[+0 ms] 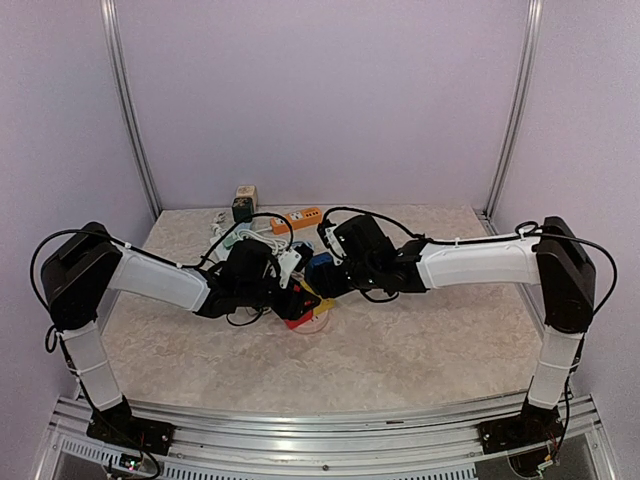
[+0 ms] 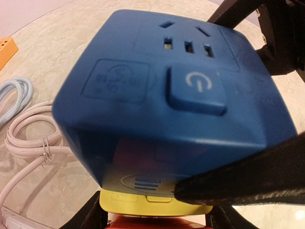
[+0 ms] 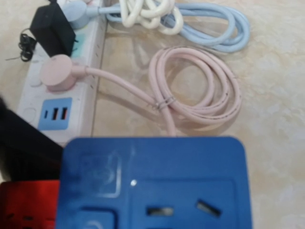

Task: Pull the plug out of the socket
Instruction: Remove the plug from the socket.

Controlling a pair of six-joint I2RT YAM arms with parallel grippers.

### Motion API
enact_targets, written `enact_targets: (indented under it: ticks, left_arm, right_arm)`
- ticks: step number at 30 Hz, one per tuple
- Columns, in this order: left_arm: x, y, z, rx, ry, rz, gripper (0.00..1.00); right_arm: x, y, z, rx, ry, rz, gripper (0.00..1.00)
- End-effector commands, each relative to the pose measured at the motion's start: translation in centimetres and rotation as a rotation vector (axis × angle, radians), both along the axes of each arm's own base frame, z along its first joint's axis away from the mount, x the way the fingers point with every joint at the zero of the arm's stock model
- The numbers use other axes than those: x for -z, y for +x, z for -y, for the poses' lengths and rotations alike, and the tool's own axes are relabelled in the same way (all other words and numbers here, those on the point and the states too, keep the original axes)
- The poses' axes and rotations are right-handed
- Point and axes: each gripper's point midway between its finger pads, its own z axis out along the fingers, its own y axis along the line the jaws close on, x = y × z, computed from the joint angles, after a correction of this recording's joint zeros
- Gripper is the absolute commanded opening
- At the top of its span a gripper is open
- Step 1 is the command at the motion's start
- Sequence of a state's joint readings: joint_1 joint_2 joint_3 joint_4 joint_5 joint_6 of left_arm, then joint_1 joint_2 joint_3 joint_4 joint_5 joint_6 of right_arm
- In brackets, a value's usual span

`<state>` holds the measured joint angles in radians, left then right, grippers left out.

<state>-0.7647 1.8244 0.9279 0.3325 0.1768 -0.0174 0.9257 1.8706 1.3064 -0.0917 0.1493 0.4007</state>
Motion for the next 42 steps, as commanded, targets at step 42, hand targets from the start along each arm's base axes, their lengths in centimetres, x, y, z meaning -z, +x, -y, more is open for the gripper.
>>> enact_targets:
  ticks: [42]
  left_arm:
    - [3.3, -0.9, -0.9, -0.028, 0.059, -0.103, 0.25]
  right_arm:
    - [-1.5, -0.1, 1.5, 0.028, 0.091, -0.055, 0.00]
